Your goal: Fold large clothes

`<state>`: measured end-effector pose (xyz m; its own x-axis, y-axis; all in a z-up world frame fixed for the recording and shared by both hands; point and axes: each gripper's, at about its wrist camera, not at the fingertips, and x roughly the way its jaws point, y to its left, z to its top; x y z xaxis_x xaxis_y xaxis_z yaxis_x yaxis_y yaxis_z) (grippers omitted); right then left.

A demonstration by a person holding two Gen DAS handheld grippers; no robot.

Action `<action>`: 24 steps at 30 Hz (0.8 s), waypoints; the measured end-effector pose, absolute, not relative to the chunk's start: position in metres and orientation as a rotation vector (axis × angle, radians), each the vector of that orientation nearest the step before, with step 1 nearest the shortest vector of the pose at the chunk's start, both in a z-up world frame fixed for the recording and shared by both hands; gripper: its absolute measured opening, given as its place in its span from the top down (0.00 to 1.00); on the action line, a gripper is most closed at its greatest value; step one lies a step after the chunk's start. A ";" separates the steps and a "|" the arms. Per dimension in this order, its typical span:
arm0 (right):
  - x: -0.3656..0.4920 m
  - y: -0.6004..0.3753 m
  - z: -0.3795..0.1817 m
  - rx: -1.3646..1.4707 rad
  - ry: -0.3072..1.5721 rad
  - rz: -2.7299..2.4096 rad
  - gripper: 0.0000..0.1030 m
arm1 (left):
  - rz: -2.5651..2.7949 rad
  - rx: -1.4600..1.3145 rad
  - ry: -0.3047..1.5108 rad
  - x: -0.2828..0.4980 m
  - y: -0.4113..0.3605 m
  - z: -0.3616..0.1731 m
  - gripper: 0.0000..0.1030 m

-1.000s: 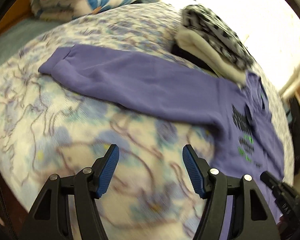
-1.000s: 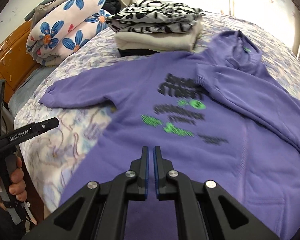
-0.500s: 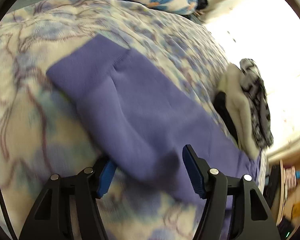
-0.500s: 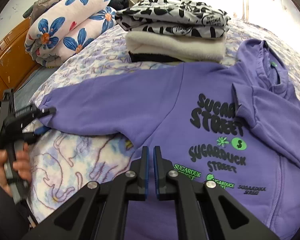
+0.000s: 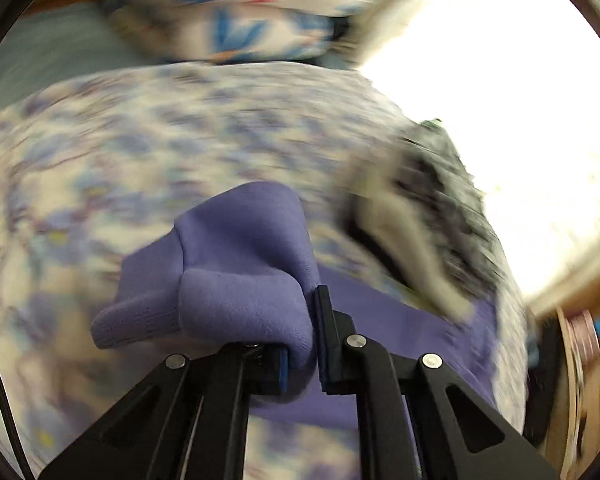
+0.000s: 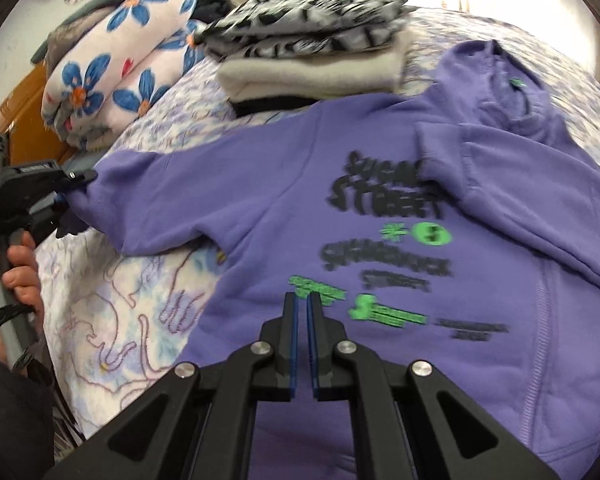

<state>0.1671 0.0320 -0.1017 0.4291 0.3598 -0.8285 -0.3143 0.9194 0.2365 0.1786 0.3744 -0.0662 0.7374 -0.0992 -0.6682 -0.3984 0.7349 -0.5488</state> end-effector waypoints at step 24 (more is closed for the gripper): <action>0.145 -0.157 -0.100 0.274 0.998 0.216 0.96 | -0.303 -0.350 1.120 0.227 0.061 -0.100 0.41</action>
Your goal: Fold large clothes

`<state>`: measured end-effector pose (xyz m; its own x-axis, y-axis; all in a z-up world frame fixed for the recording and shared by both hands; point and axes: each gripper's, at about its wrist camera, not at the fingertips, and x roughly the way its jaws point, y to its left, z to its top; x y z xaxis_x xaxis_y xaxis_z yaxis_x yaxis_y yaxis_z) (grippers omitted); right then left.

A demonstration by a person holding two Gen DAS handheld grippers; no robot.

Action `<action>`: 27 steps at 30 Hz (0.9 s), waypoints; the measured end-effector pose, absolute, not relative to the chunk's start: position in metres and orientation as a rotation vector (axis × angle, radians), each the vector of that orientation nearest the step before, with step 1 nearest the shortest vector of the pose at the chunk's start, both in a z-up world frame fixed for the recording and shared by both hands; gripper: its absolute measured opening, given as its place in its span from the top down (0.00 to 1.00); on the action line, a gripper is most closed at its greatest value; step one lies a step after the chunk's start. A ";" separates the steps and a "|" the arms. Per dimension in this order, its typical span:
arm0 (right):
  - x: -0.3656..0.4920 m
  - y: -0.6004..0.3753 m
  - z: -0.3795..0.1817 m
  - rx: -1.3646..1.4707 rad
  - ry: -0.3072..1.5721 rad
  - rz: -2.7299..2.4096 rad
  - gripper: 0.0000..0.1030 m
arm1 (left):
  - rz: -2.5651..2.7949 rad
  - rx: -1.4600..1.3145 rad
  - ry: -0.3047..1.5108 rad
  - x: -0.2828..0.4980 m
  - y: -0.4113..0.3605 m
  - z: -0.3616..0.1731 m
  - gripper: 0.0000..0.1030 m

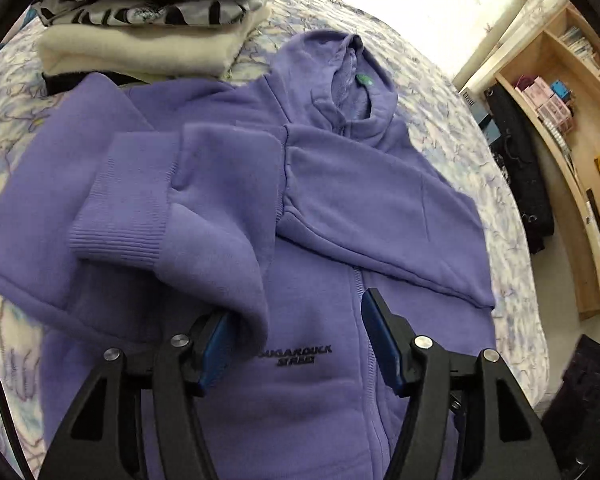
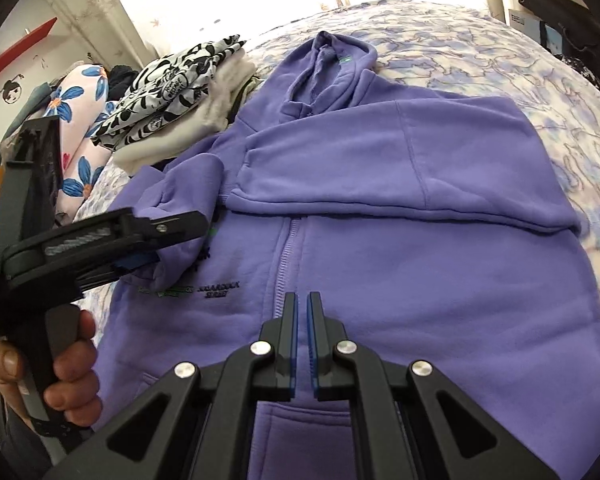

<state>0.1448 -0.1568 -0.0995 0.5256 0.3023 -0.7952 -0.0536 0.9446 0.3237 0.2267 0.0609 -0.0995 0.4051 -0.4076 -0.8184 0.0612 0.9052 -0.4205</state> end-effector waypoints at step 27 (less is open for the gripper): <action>0.198 -0.002 -0.086 -0.132 0.944 0.447 0.62 | 0.034 -0.255 1.027 0.111 0.194 -0.091 0.31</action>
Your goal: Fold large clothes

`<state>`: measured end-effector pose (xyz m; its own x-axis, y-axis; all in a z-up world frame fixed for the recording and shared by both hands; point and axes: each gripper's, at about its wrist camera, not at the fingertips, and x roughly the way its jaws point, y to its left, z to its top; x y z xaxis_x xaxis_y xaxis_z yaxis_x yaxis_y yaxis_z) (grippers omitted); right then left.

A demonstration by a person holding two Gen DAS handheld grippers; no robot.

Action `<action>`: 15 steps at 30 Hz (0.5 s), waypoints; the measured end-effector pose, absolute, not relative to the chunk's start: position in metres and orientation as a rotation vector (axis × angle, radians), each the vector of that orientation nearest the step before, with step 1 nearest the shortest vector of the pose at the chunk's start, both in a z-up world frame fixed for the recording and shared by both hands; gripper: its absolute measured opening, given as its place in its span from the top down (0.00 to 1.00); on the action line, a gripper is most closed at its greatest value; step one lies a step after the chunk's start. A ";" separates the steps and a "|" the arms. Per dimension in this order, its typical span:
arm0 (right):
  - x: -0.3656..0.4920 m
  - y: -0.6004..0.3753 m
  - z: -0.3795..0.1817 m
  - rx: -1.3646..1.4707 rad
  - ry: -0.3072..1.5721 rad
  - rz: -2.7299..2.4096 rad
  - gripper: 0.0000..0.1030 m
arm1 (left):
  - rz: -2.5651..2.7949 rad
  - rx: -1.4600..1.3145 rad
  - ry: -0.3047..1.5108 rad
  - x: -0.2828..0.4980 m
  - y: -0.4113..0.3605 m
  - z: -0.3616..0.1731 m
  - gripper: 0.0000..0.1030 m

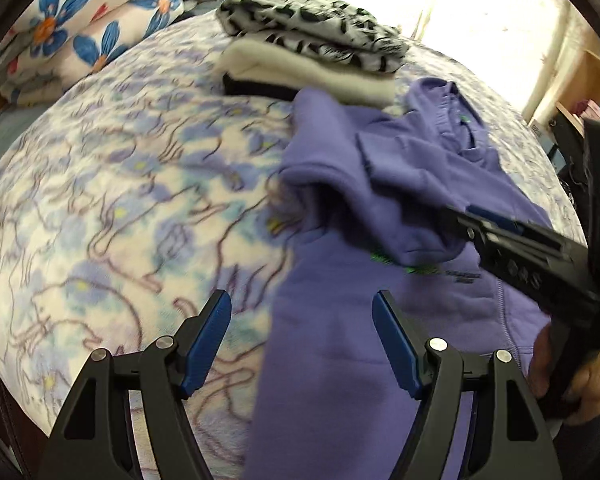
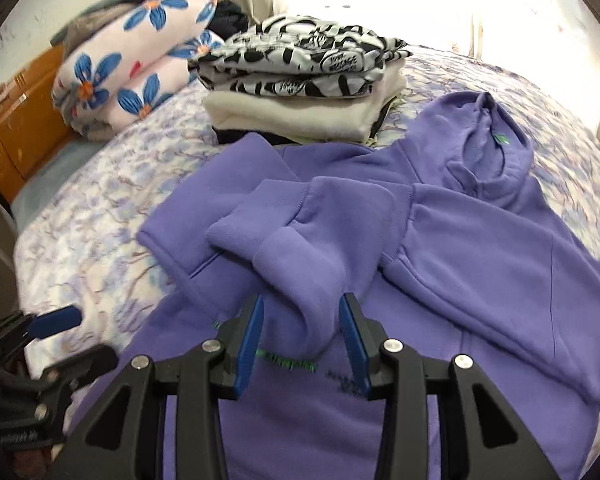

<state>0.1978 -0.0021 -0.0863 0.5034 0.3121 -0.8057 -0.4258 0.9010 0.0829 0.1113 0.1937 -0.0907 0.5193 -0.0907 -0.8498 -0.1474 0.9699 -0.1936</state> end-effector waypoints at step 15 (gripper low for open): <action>0.238 -0.049 0.010 -0.073 0.705 0.283 0.93 | 0.009 -0.243 1.007 0.117 0.183 -0.093 0.31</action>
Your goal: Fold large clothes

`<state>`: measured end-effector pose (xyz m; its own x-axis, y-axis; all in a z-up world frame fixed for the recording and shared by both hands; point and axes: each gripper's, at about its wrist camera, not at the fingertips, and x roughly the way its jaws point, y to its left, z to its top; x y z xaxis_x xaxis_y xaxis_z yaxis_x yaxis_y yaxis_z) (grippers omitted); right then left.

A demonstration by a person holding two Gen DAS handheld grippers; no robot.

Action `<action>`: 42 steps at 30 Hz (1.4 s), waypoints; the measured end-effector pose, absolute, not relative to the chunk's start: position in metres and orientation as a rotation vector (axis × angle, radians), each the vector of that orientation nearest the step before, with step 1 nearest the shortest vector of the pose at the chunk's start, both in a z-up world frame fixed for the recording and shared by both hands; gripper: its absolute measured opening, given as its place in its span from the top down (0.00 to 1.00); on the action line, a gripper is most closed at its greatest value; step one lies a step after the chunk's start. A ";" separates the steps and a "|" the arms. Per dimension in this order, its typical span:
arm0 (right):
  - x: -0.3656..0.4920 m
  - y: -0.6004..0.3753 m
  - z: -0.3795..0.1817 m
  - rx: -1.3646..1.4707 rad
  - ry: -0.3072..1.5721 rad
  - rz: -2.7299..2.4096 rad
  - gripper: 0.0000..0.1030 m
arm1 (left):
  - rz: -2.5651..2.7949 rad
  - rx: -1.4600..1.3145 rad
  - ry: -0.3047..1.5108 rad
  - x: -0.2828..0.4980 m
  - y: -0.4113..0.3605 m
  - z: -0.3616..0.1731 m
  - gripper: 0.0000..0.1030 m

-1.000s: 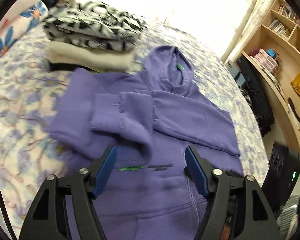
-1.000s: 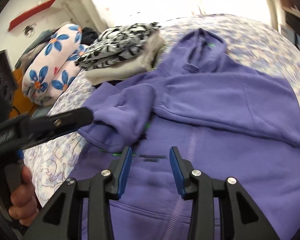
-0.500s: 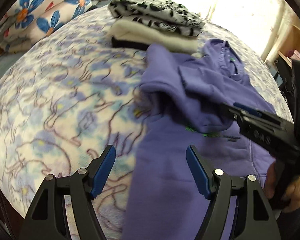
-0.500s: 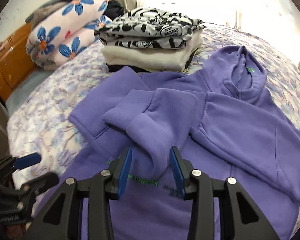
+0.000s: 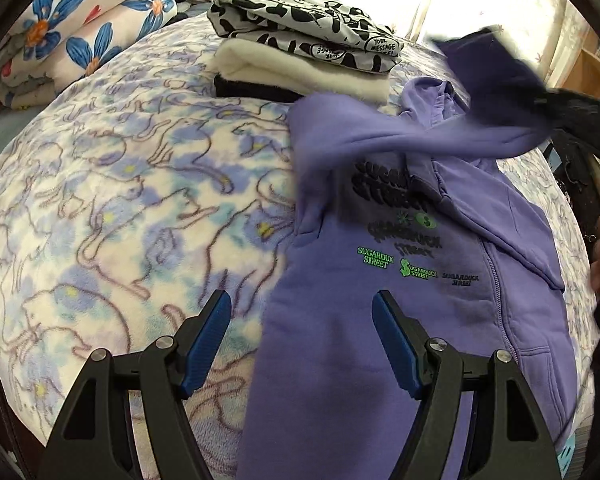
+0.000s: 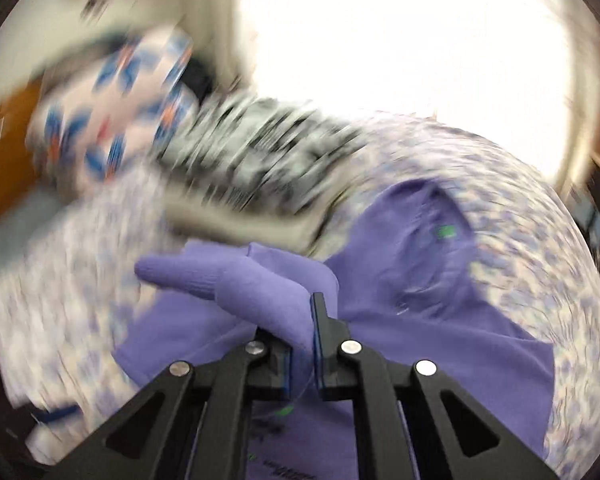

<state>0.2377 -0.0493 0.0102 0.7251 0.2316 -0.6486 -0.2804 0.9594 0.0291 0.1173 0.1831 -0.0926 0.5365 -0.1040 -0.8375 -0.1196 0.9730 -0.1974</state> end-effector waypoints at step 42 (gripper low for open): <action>0.303 -0.255 -0.116 0.328 0.995 0.182 0.92 | -0.108 -0.276 1.076 0.334 0.169 -0.121 0.87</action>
<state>0.3029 -0.2548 -0.1163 0.5346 0.2979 -0.7909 -0.0007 0.9360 0.3520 0.3344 0.1689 -0.1209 0.4733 -0.2209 -0.8528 -0.0465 0.9604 -0.2746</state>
